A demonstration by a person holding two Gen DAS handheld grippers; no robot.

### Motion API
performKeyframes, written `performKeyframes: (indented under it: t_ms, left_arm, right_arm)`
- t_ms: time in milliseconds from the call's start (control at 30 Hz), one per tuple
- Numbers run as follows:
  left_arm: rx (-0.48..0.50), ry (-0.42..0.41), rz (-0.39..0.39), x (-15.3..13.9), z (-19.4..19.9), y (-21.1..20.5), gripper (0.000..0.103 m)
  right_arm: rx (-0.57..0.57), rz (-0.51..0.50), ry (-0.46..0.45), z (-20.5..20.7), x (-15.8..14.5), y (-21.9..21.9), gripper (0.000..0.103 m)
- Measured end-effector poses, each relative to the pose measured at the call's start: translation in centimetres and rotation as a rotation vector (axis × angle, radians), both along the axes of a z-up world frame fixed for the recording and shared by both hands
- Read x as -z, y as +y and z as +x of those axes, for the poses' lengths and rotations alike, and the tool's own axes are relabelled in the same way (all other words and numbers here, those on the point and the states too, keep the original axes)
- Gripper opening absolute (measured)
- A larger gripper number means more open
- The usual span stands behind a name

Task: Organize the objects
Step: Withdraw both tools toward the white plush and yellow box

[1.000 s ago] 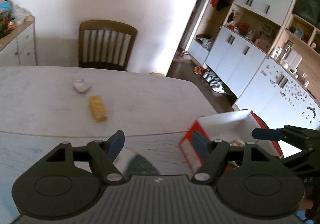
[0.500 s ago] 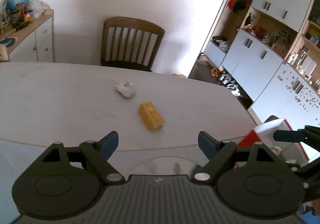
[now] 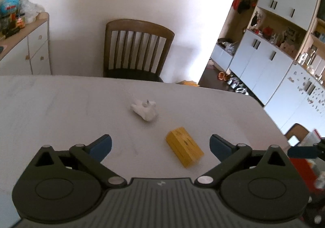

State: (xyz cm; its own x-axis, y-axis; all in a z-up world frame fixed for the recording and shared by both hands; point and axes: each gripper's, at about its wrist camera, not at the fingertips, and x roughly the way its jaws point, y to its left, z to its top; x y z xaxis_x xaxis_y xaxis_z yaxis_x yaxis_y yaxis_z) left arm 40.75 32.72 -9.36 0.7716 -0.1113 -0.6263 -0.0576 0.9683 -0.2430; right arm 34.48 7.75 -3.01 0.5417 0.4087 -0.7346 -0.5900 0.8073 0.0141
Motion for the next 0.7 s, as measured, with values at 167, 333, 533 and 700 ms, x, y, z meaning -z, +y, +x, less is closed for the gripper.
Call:
performKeyframes:
  t_ms: [167, 333, 533, 700]
  left_arm:
    - [0.008, -0.004, 0.037, 2.4, 4.3, 0.5, 0.103]
    - [0.026, 0.020, 0.070, 5.0, 8.1, 0.4, 0.103]
    - [0.048, 0.047, 0.125, 7.2, 11.3, -0.3, 0.103]
    - [0.061, 0.044, 0.150, 8.3, 12.8, -0.6, 0.103]
  right_arm:
    - [-0.003, 0.012, 0.028, 2.4, 2.5, 1.4, 0.096]
    - [0.003, 0.022, 0.050, 4.7, 5.2, 2.7, 0.095]
    - [-0.008, 0.030, 0.072, 7.1, 7.7, 4.4, 0.090]
    - [-0.011, 0.031, 0.073, 8.3, 9.3, 5.4, 0.084]
